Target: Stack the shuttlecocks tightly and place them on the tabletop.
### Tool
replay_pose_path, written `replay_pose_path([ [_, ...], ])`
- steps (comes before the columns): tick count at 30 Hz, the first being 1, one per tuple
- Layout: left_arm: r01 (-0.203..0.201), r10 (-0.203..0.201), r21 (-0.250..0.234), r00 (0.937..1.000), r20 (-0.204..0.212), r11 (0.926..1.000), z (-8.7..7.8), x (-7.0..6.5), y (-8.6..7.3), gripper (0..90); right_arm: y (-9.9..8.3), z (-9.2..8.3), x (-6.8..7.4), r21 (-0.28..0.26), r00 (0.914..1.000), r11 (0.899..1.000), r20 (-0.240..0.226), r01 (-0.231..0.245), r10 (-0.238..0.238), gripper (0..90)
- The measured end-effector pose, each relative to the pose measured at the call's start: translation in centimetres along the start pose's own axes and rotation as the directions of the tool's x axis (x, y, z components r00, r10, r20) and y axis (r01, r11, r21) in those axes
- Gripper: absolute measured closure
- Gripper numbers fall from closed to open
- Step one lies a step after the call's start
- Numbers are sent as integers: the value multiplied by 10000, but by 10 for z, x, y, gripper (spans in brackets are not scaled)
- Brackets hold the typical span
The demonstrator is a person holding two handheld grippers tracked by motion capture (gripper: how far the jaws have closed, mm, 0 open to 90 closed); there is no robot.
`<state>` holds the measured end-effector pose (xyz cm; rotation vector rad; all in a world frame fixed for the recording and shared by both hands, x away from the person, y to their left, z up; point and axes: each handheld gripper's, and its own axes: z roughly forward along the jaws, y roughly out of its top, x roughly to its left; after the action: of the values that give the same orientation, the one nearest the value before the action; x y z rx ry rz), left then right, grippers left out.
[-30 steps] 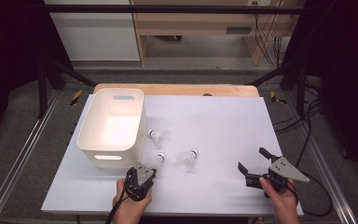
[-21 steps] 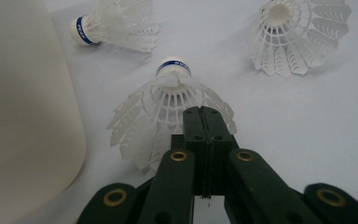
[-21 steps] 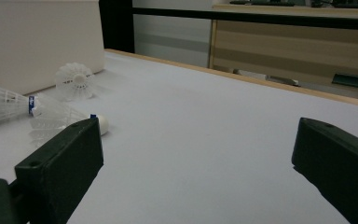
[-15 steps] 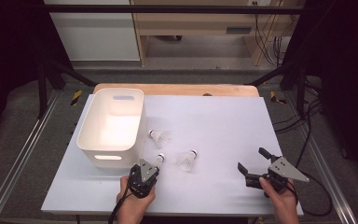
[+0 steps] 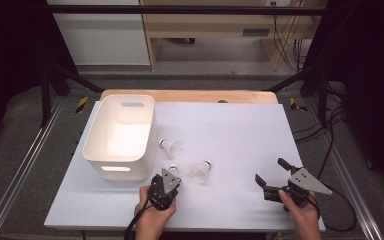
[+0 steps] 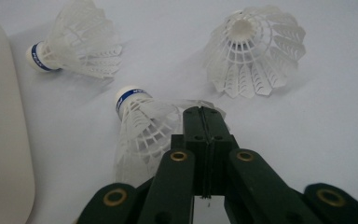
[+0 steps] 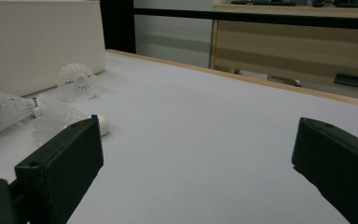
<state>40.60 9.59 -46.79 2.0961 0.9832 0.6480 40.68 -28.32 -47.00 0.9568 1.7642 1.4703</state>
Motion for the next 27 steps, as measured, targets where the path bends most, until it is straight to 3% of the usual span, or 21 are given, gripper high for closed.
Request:
replay_pose_path([
  [10, -133, 132, 101, 9999, 89, 9999, 9, -8, 9, 900, 0, -1, -1, 12, 10000, 10000, -41, -59, 59, 24],
  [27, 100, -102, 49, 9995, 310, 9999, 24, -11, 20, 900, 0, -1, -2, 0, 10000, 10000, -56, 2, -2, 24],
])
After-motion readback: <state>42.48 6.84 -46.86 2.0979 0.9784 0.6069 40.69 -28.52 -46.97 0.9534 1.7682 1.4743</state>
